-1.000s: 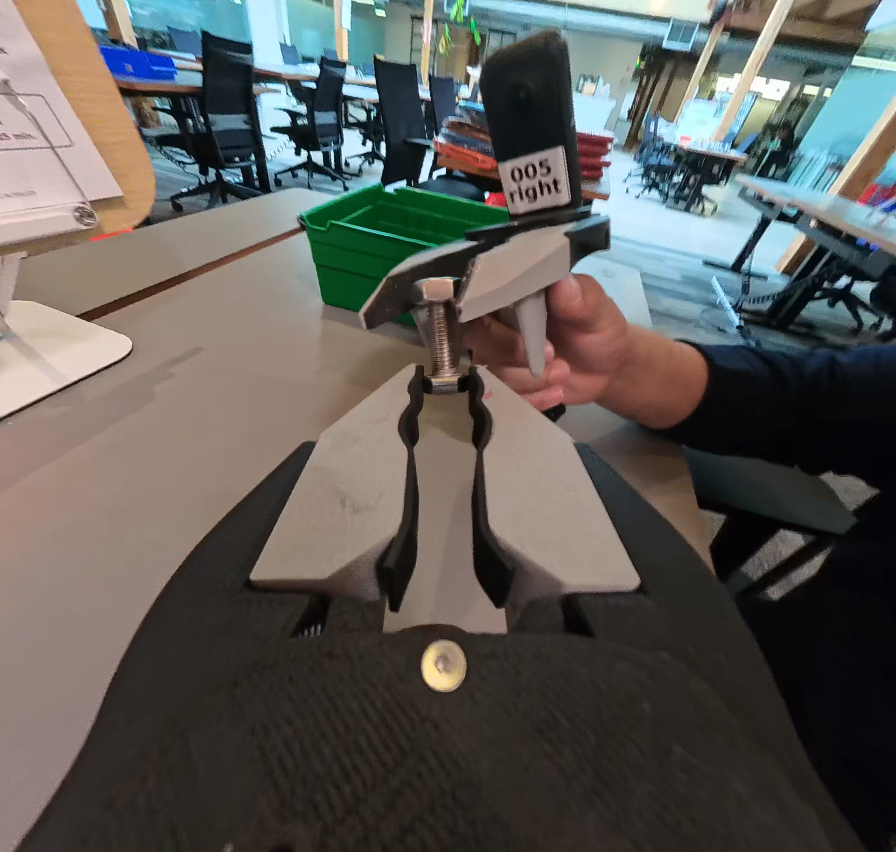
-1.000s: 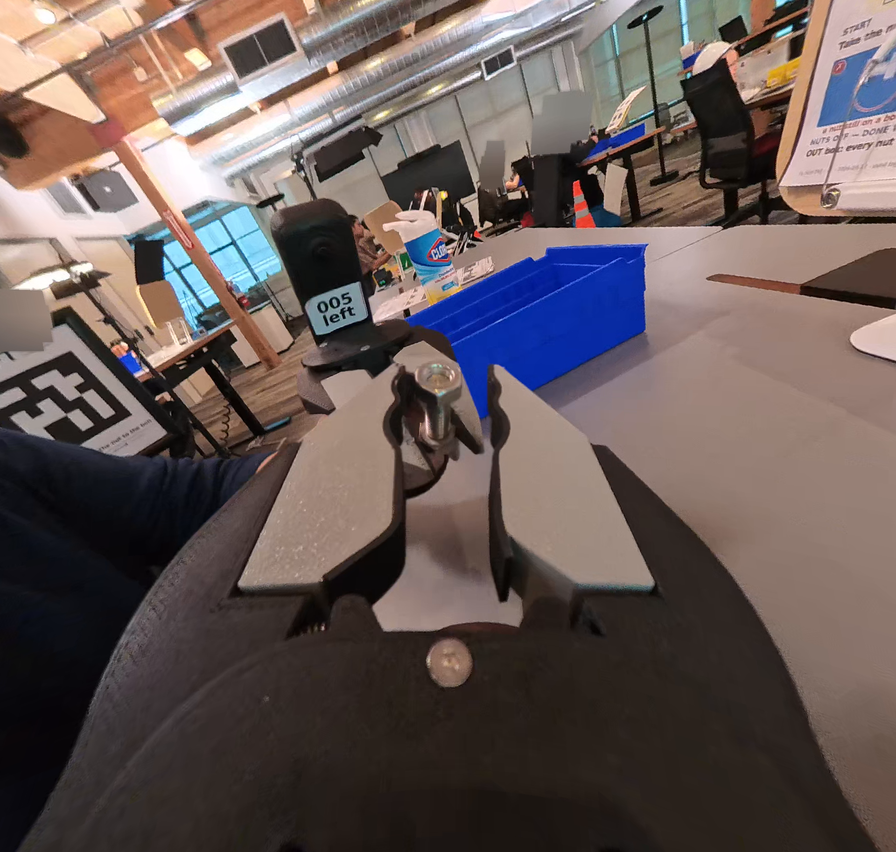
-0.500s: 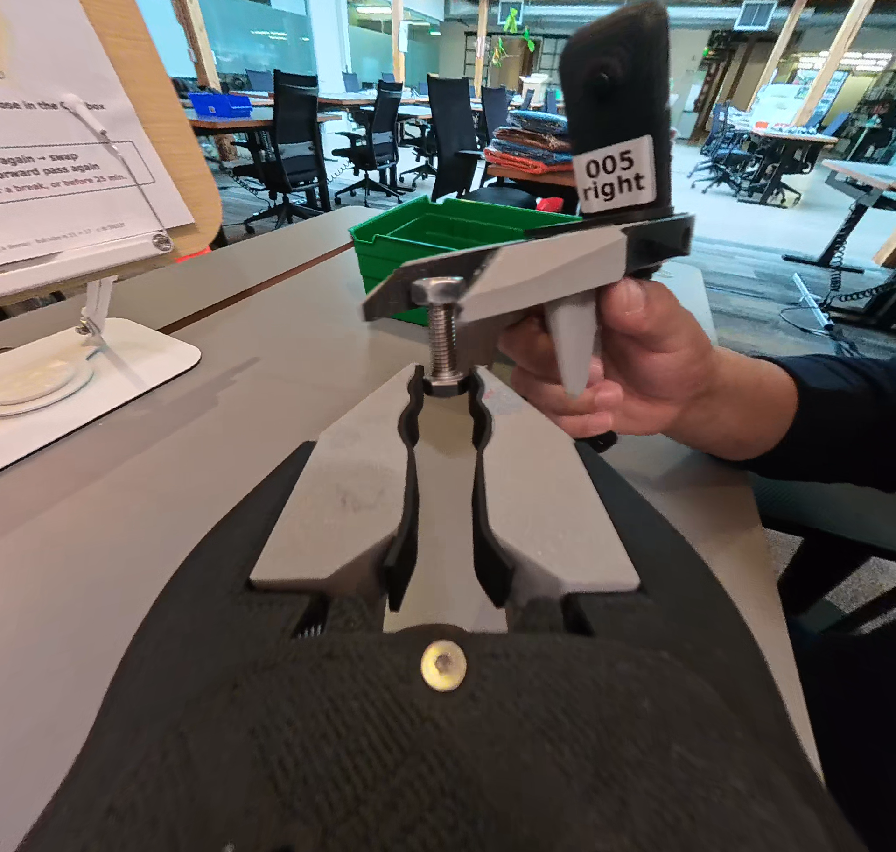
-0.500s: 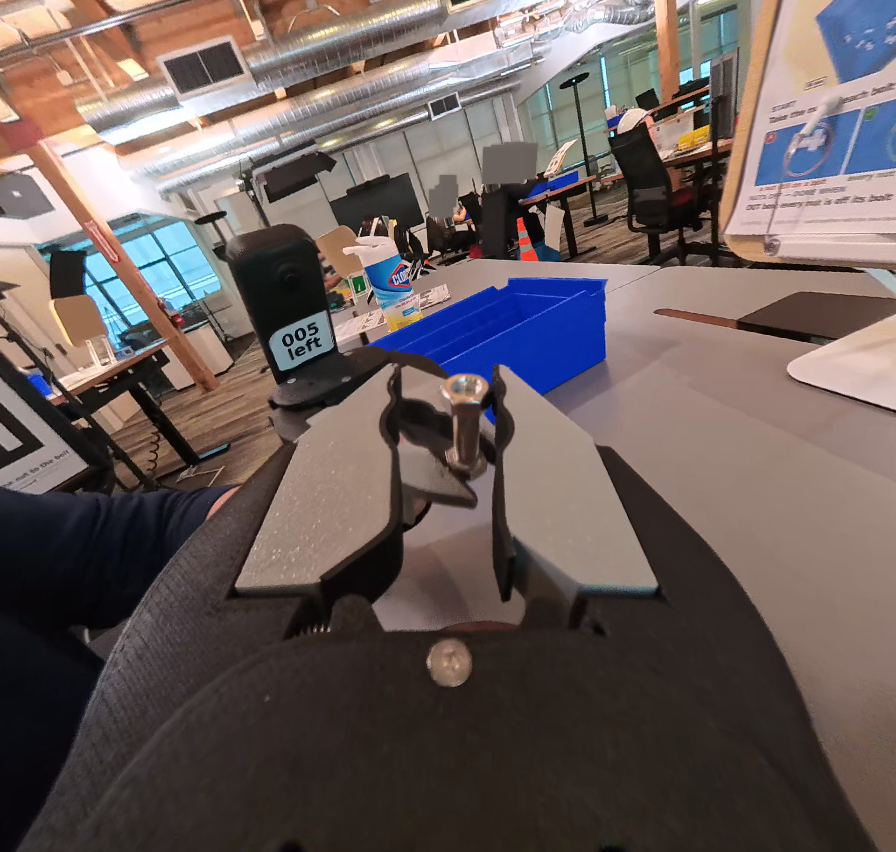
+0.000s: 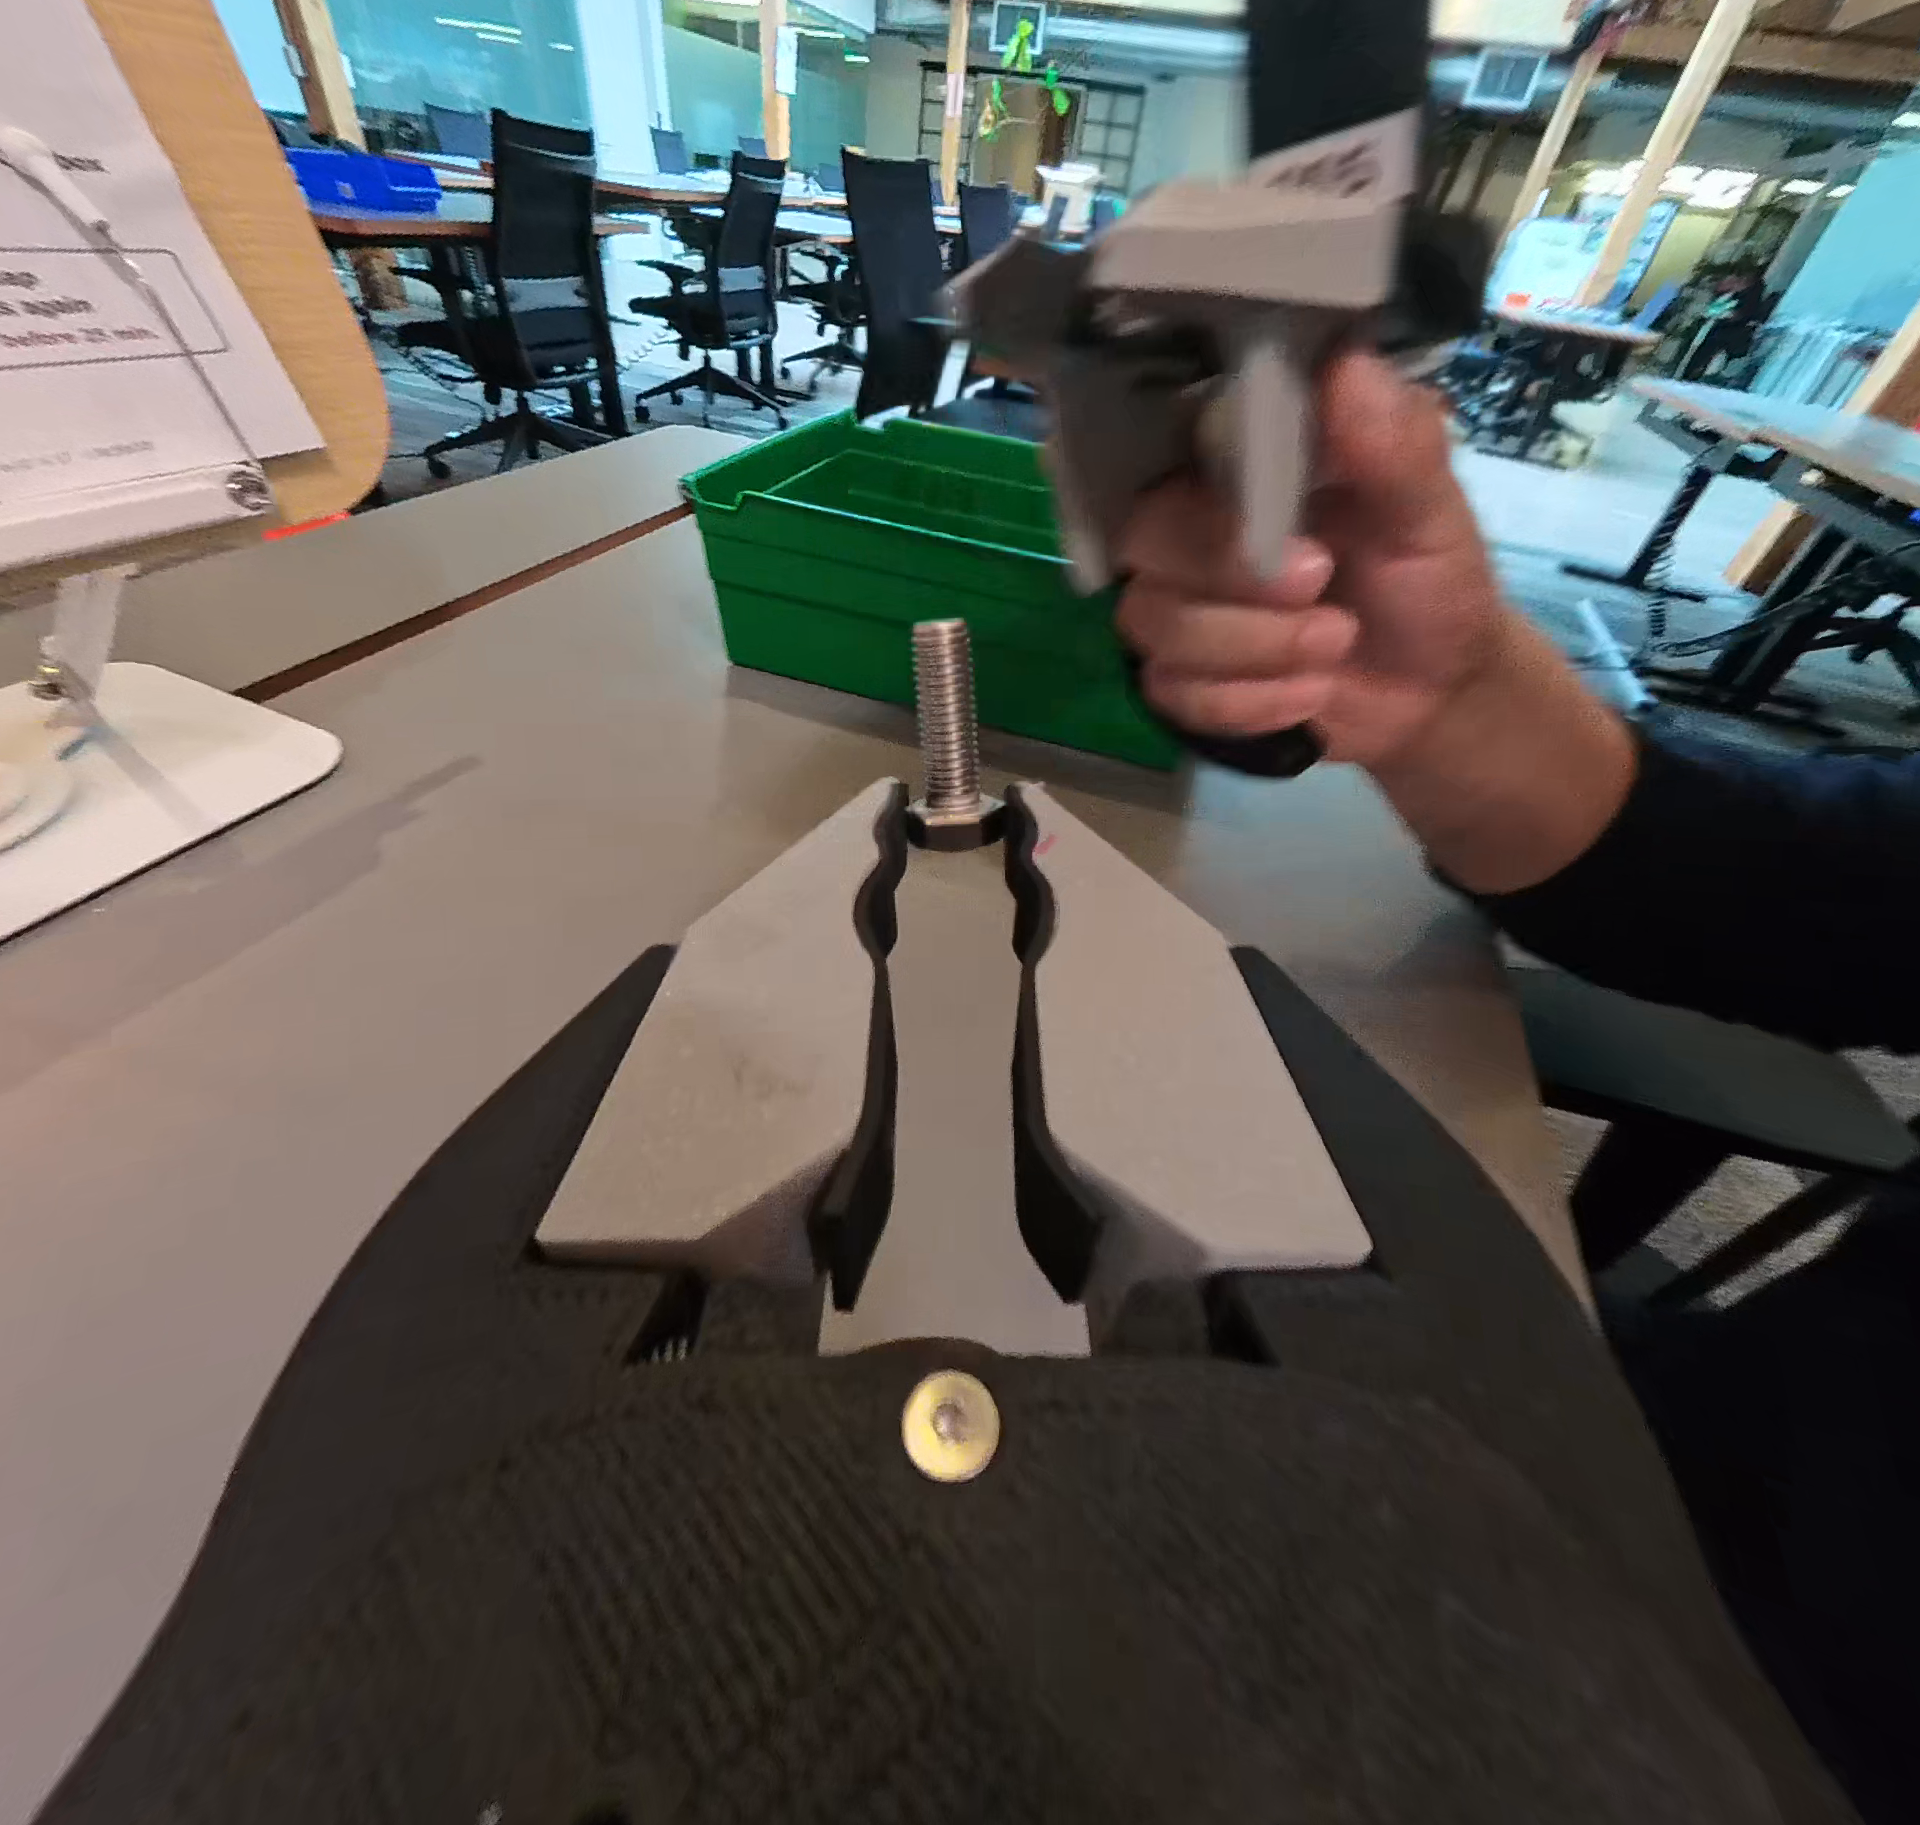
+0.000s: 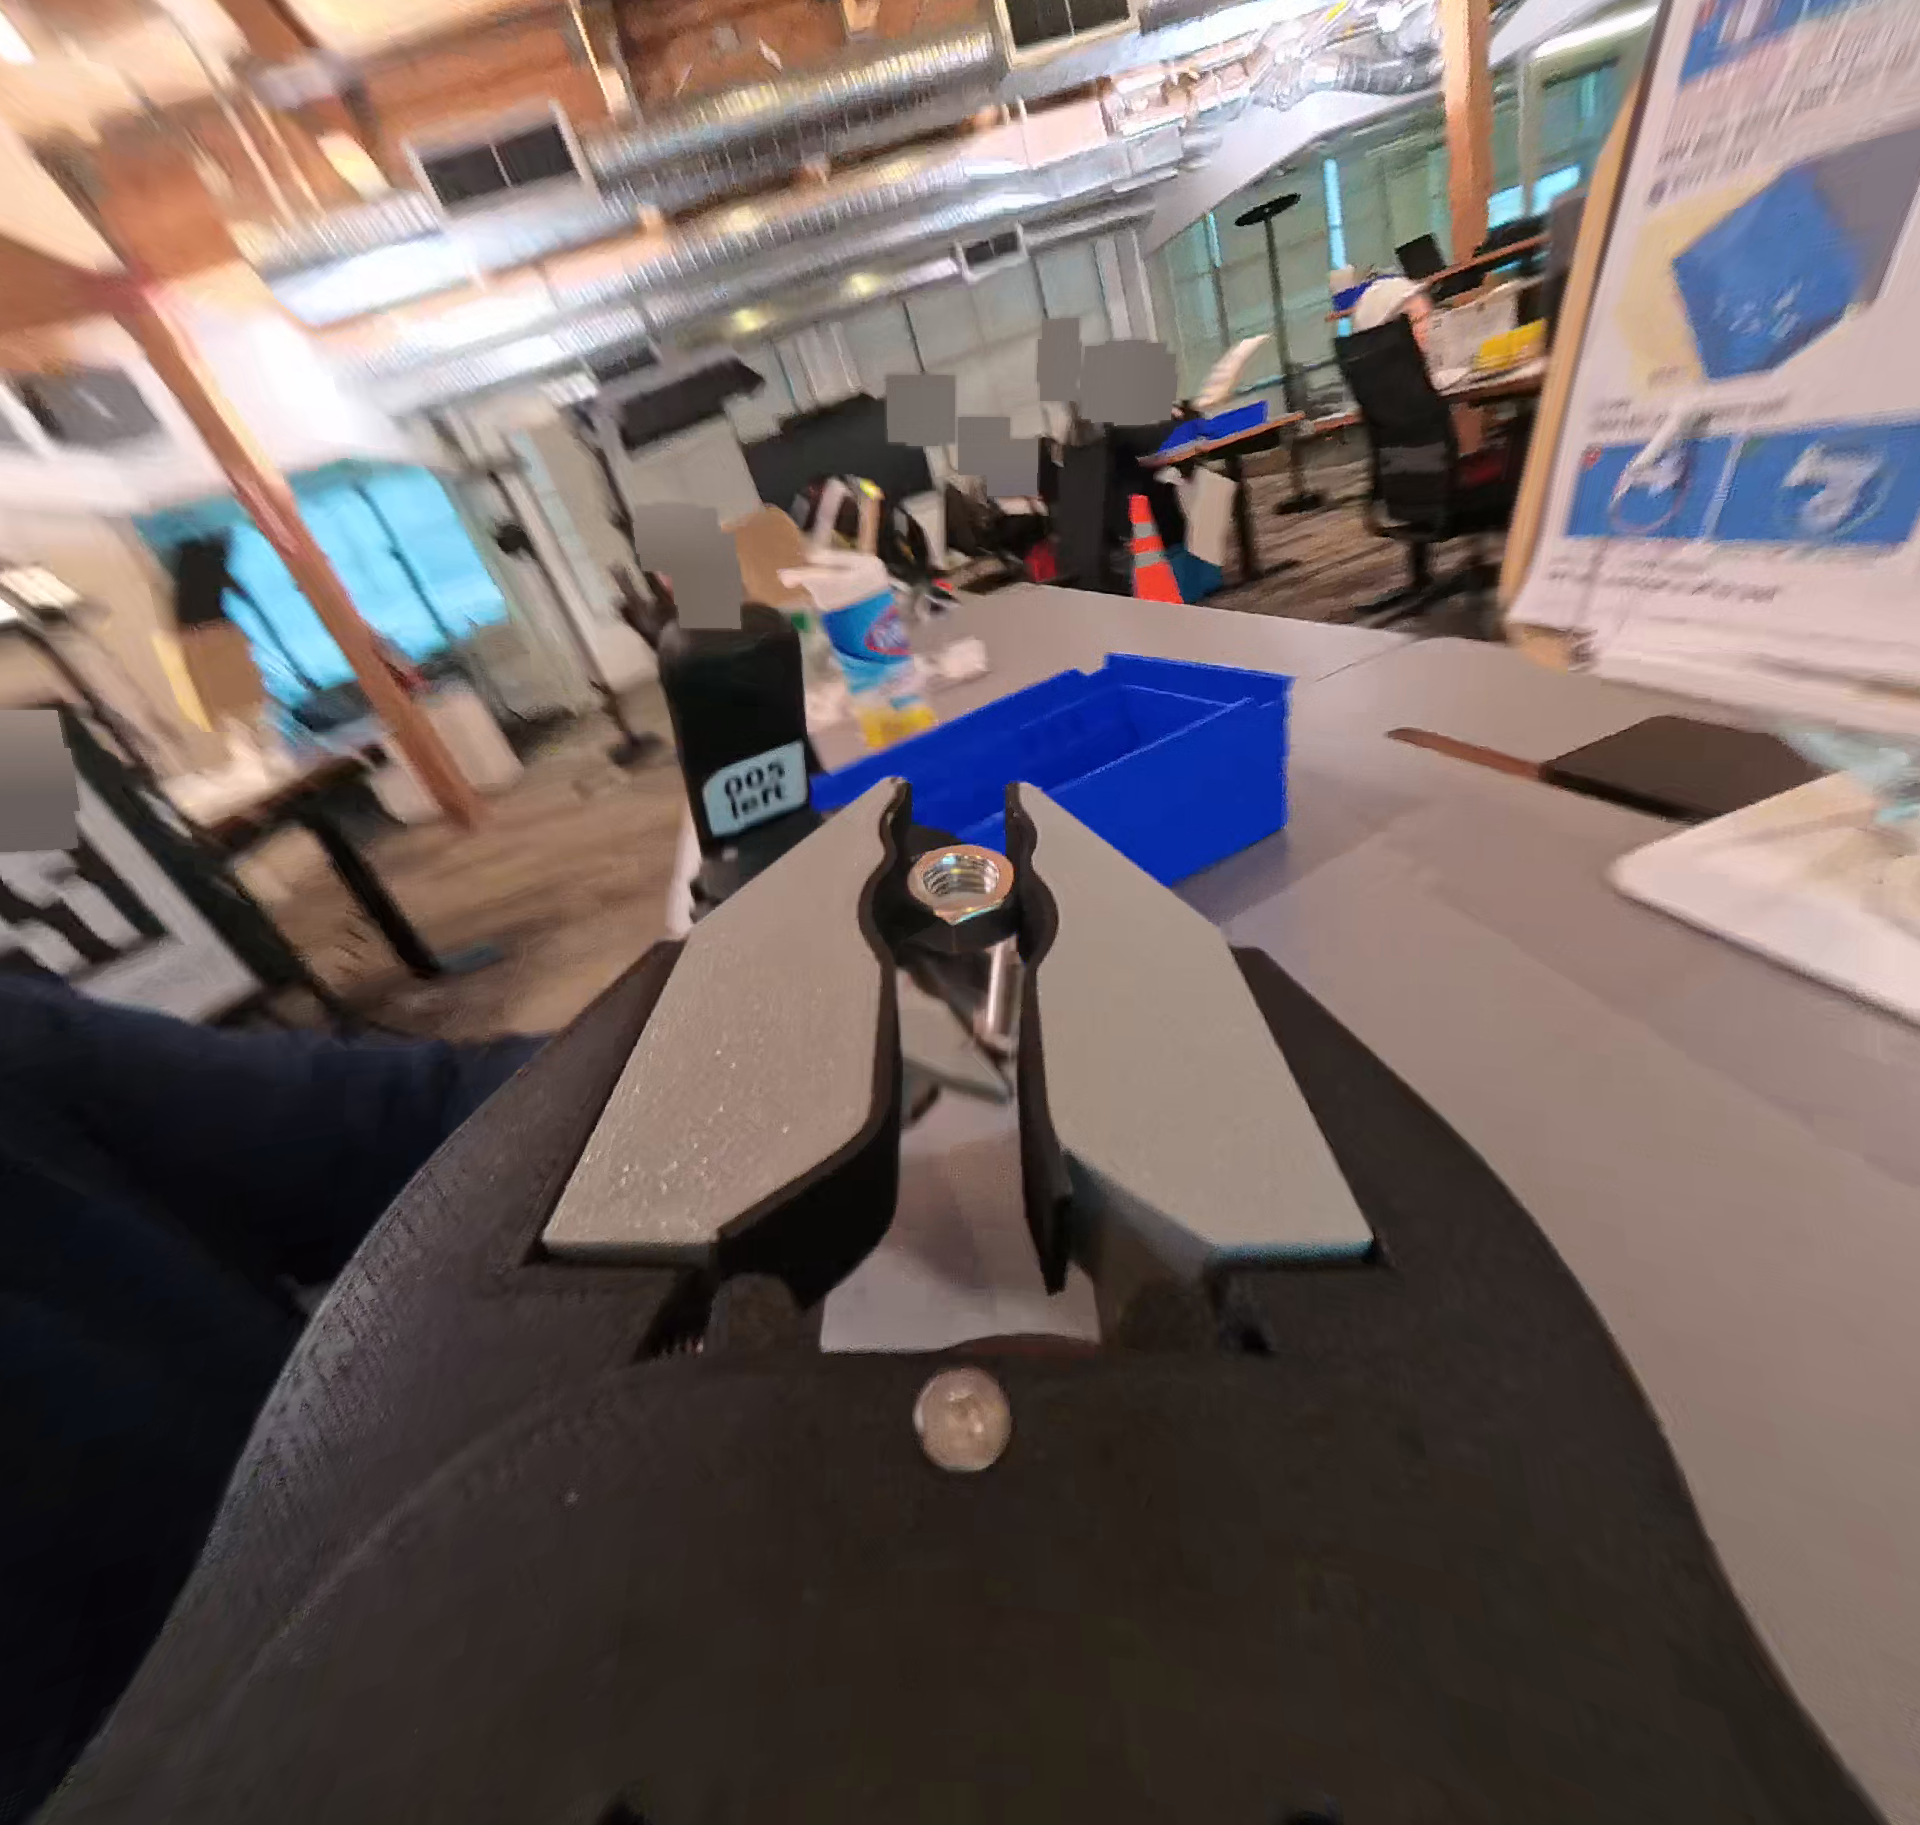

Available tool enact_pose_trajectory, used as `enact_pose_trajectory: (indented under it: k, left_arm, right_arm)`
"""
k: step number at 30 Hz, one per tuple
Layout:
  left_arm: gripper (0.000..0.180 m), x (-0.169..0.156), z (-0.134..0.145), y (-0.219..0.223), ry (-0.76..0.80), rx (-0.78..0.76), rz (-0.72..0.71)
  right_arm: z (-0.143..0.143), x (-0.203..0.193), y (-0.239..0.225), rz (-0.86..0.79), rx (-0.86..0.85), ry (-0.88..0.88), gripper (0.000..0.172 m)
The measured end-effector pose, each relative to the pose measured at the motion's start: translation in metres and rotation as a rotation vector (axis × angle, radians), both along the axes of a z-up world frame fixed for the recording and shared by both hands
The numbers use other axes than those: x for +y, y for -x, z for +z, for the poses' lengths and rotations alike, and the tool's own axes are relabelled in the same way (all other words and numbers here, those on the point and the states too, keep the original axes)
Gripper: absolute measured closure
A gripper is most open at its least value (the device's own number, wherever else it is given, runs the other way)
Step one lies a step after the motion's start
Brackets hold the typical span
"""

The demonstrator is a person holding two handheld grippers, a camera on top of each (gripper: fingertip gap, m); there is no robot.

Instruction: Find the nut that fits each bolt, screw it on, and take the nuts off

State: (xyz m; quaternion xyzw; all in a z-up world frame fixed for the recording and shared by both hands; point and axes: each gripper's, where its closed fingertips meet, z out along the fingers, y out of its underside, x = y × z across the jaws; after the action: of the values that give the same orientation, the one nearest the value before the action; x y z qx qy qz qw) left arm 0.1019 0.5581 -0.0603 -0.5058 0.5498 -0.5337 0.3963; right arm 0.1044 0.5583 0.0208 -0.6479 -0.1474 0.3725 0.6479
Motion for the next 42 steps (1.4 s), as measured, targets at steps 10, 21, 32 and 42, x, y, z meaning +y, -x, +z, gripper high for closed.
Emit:
enact_pose_trajectory:
  k: [10,21,32,42]
  left_arm:
    - [0.164,-0.018,-0.028,-0.011,-0.111,0.099,-0.053]
    - [0.164,-0.057,-0.061,-0.027,-0.200,0.143,-0.201]
    - [0.164,-0.084,-0.058,-0.030,-0.175,0.110,-0.279]
    - [0.141,-0.085,-0.081,-0.036,-0.121,0.223,-0.268]
  right_arm:
    - [-0.082,-0.114,-0.273,-0.720,-0.668,0.564,0.157]
    - [-0.095,-0.130,-0.276,-0.855,-0.626,0.474,0.132]
    - [-0.123,-0.060,-0.023,-0.246,-0.393,0.280,0.132]
    - [-0.078,-0.079,-0.082,-0.448,-0.423,0.144,0.167]
